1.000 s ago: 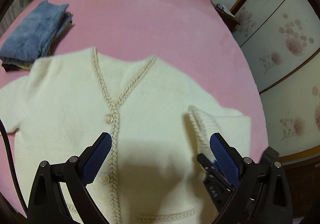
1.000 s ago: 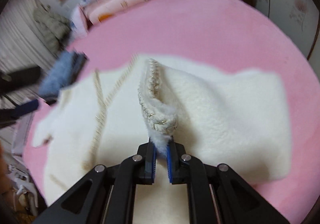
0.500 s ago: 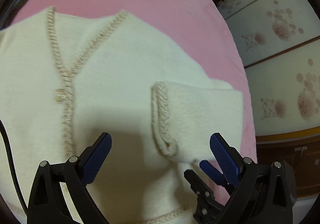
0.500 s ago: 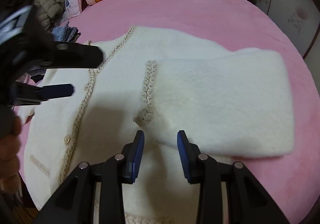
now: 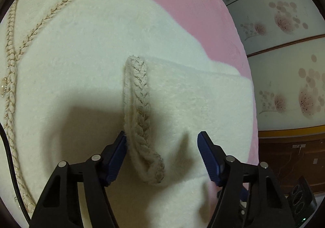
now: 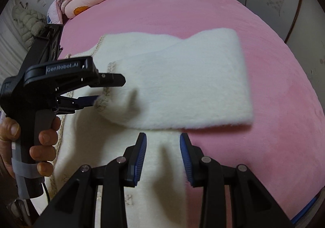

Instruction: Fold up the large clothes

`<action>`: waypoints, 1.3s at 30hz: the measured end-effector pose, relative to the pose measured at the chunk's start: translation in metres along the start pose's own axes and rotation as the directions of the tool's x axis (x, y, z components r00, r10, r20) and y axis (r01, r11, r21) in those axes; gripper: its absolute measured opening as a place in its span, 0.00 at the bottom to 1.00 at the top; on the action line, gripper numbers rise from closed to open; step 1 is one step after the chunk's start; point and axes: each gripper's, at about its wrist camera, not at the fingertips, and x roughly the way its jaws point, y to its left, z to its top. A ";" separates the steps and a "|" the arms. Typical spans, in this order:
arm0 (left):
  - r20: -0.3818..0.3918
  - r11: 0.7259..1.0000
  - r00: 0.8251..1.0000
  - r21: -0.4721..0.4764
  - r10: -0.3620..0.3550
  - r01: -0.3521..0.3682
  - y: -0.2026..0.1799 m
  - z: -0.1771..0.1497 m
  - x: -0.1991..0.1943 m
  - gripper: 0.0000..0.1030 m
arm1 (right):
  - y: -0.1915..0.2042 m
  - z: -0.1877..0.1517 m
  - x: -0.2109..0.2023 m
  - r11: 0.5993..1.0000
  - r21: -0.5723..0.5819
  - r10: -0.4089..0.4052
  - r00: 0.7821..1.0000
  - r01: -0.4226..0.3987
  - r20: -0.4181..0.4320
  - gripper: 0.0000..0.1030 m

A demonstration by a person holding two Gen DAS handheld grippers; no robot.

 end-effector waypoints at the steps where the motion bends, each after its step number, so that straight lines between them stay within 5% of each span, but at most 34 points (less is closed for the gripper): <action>1: -0.001 1.000 1.000 0.001 0.014 -0.014 -0.003 0.000 0.003 0.65 | -0.005 0.000 -0.001 1.000 0.004 -0.001 1.000 0.001 0.000 0.33; 4: -0.002 0.999 0.999 -0.016 0.042 -0.042 -0.003 0.002 0.009 0.53 | -0.012 0.003 -0.003 1.000 0.017 -0.004 1.000 0.004 0.005 0.33; 6: -0.014 0.996 0.997 -0.025 0.082 -0.082 -0.002 0.007 0.016 0.14 | -0.015 0.005 -0.003 1.000 0.024 -0.005 1.000 0.005 0.006 0.33; 9: -0.009 0.993 0.994 -0.038 0.112 -0.113 -0.012 0.012 0.014 0.12 | -0.022 0.004 -0.004 0.999 0.030 -0.009 1.000 0.009 0.001 0.33; 15: 0.181 0.993 0.977 0.031 0.109 -0.116 -0.071 0.018 -0.053 0.11 | -0.037 0.003 -0.009 0.999 0.044 -0.015 1.000 0.016 -0.008 0.33; 20: 0.391 0.990 0.915 0.055 0.096 -0.127 -0.097 0.031 -0.131 0.12 | -0.046 0.007 -0.013 0.997 0.071 -0.001 1.000 0.001 -0.004 0.33; 23: 0.468 0.983 0.872 0.038 0.142 -0.181 -0.088 0.038 -0.163 0.12 | -0.044 0.011 -0.009 0.998 0.059 0.004 1.000 -0.004 0.002 0.33; 28: 0.513 0.975 0.832 -0.048 0.211 -0.217 -0.045 0.034 -0.194 0.12 | -0.035 0.022 0.023 0.998 0.047 0.033 0.999 -0.032 -0.038 0.33; 36: 0.500 0.961 0.821 -0.162 0.277 -0.225 0.018 0.017 -0.211 0.11 | 0.006 0.041 0.059 0.994 -0.105 0.024 0.999 -0.028 -0.031 0.33; 39: 0.511 0.958 0.811 -0.168 0.287 -0.233 0.029 0.013 -0.215 0.11 | 0.023 0.043 0.070 0.980 -0.187 -0.080 0.997 0.075 -0.019 0.33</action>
